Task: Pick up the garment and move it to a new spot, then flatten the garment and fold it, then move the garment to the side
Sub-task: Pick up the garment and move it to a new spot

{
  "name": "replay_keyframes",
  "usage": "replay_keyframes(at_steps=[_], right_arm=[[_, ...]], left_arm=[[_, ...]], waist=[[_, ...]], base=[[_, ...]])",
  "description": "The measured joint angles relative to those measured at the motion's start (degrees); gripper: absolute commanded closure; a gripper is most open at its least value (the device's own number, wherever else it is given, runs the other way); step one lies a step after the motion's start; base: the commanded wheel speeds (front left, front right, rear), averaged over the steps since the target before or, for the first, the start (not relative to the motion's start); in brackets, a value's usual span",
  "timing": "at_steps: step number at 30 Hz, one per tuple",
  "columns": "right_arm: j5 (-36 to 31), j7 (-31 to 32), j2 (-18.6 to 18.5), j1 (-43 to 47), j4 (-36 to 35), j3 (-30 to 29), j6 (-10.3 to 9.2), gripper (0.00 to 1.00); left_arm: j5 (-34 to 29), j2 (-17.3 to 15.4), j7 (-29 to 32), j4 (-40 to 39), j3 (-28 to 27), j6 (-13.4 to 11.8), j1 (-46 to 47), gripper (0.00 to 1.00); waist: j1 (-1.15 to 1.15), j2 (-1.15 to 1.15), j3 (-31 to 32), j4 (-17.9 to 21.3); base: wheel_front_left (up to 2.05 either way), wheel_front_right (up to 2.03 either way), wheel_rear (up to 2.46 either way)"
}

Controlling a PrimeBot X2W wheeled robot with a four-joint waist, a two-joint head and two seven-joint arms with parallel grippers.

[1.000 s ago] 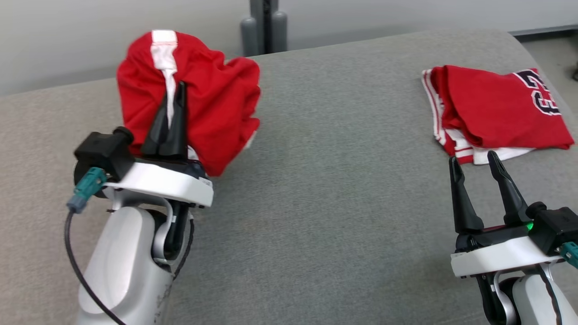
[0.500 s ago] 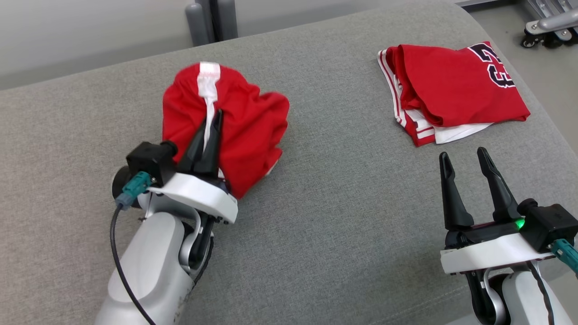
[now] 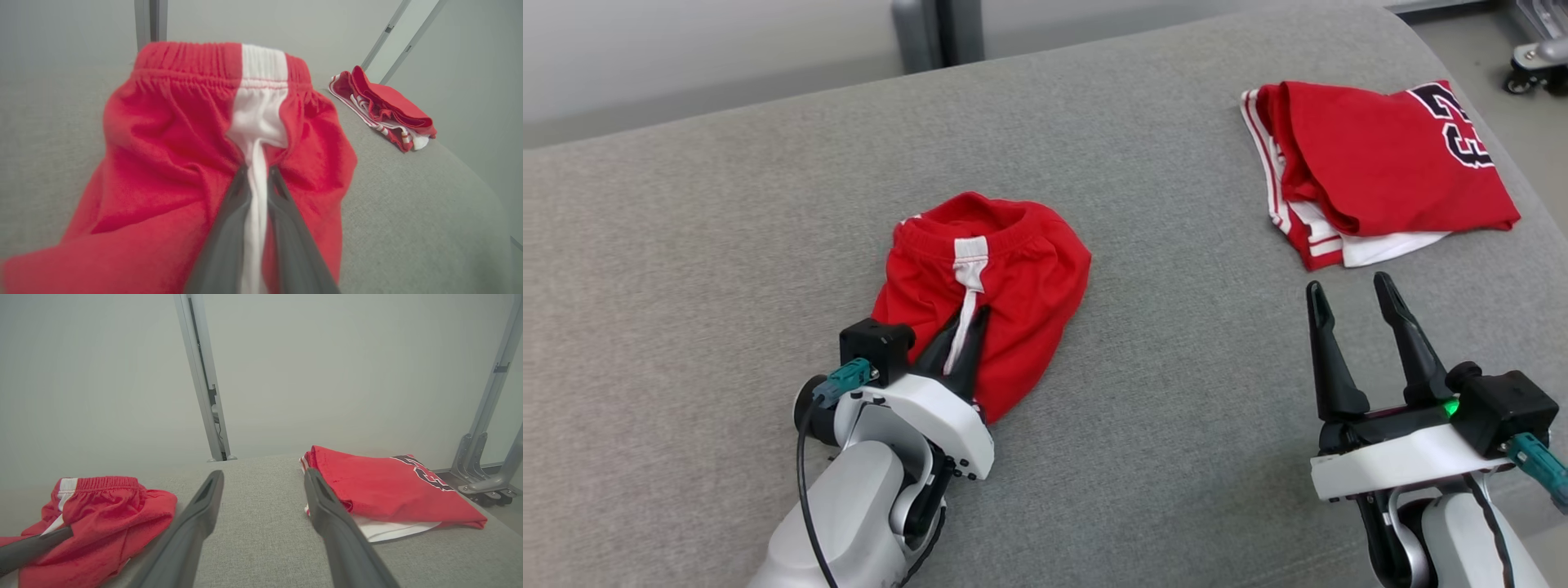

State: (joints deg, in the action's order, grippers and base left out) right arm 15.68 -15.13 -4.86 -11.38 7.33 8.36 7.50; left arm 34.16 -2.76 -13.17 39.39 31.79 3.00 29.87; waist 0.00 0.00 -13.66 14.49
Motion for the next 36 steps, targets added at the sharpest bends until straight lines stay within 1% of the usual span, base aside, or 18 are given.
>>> replay_keyframes(at_steps=[4,6,7,10,13,16,19,26,30,34,36], right_arm=[[0.34,0.0,-0.11,0.09,0.62,0.98,0.0,0.0],[0.41,0.0,-0.14,0.15,0.73,1.47,0.0,0.0],[0.41,0.0,-0.14,0.15,0.73,1.47,0.0,0.0],[0.47,0.0,-0.25,0.18,1.02,2.45,0.0,0.0],[0.7,0.0,-0.33,0.23,1.4,3.38,0.0,0.0],[1.11,0.0,-0.43,0.3,2.03,4.11,0.0,0.0],[1.38,0.0,-0.44,0.62,2.49,4.58,0.0,0.0],[1.45,0.0,-0.41,2.07,3.04,4.12,0.0,0.0],[1.45,0.0,-0.19,4.21,3.75,3.34,0.0,0.0],[1.52,-0.01,0.45,6.26,4.33,2.9,0.0,0.0],[1.53,0.0,0.69,6.97,4.44,2.57,0.0,0.0]], left_arm=[[1.82,-0.02,-1.04,-1.35,1.02,-1.24,0.55,0.0],[1.85,0.01,-1.42,-2.4,0.77,-2.4,0.65,0.0],[1.85,0.01,-1.42,-2.4,0.77,-2.4,0.65,0.0],[1.67,-0.1,-1.65,-3.94,-0.26,-3.68,0.11,0.0],[0.22,-0.97,-1.76,-7.58,-2.69,-4.99,-1.38,0.0],[-2.68,-2.23,-1.82,-12.9,-6.78,-7.24,-4.24,0.0],[-4.93,-2.22,-1.83,-18.15,-10.76,-8.06,-8.95,0.0],[-10.31,-1.59,-1.82,-27.51,-19.18,-8.53,-18.81,0.0],[-12.05,-1.0,-1.82,-30.81,-22.61,-7.1,-24.34,0.0],[-14.73,-0.47,-1.82,-33.36,-25.25,-6.59,-29.56,0.0],[-17.07,-0.42,-1.82,-34.72,-26.19,-6.54,-31.49,0.0]], waist=[[0.0,0.0,1.16,-1.58],[0.0,0.0,1.83,-2.57],[0.0,0.0,1.83,-2.57],[0.0,0.0,2.93,-4.3],[0.0,0.0,4.12,-6.25],[0.0,0.0,5.29,-8.32],[0.0,0.0,6.51,-10.37],[0.0,0.0,9.54,-14.31],[0.0,0.0,11.59,-15.81],[0.0,0.0,13.41,-16.85],[0.0,0.0,14.11,-17.13]], base=[[0.0,0.0,0.0],[0.0,0.0,0.0],[0.0,0.0,0.0],[0.0,0.0,0.0],[0.0,0.0,0.0],[0.0,0.0,0.0],[0.0,0.0,0.0],[0.0,0.0,0.0],[0.0,0.0,0.0],[0.0,0.0,0.0],[0.0,0.0,0.0]])
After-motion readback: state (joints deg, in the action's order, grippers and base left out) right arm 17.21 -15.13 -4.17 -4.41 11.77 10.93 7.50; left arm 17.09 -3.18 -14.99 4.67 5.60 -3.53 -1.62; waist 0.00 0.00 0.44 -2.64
